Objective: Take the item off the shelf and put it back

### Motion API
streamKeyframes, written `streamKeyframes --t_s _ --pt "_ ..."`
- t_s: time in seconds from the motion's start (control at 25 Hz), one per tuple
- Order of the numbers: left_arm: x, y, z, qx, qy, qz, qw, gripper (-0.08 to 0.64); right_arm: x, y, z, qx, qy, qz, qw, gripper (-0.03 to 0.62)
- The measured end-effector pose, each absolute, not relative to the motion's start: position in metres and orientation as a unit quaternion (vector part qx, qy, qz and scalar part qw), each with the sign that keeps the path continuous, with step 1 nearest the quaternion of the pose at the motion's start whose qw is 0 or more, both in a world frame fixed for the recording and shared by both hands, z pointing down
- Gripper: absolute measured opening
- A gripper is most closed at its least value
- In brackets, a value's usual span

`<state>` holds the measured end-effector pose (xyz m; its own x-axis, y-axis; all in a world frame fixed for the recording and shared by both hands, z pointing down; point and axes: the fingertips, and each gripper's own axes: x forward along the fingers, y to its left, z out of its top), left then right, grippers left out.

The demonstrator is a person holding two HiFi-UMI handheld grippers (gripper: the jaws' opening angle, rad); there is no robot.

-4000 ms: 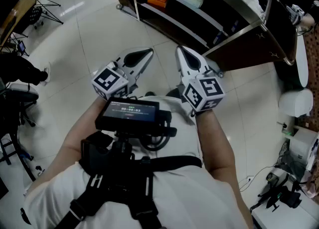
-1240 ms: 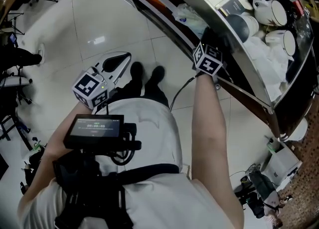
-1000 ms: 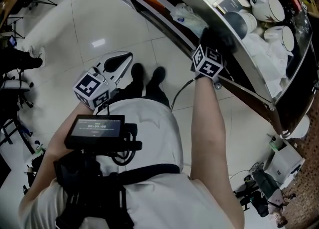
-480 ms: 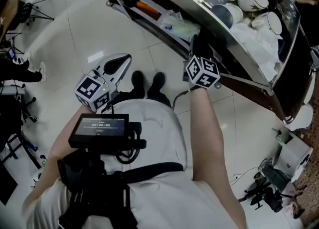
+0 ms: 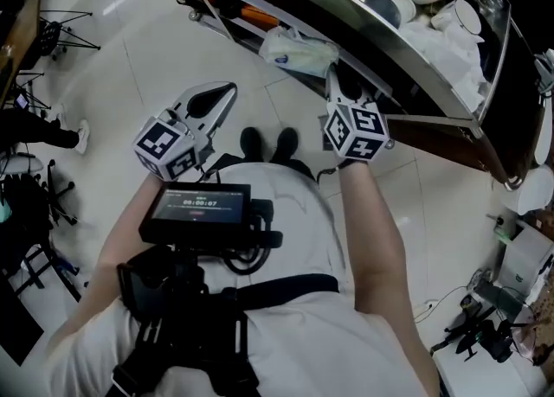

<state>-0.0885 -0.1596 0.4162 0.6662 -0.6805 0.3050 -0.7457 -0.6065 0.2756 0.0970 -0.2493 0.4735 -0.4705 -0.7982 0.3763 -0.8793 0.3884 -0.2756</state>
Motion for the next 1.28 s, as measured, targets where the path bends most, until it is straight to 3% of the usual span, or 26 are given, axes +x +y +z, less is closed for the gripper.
streamKeyframes --t_s 0.72,0.88,1.28 --pt "-0.079 -0.125 0.342 0.936 -0.32 0.057 0.137 0.008 0.034 -0.214 0.328 0.494 -0.855 0.159 -0.008 0.011" --pt "-0.077 -0.121 0.333 0.942 -0.313 0.066 0.103 0.008 0.029 -0.209 0.313 0.492 -0.857 0.15 -0.018 0.009" --pt "-0.063 -0.141 0.327 0.949 -0.297 0.054 0.095 0.008 0.042 -0.222 0.312 0.502 -0.852 0.147 -0.02 0.011"
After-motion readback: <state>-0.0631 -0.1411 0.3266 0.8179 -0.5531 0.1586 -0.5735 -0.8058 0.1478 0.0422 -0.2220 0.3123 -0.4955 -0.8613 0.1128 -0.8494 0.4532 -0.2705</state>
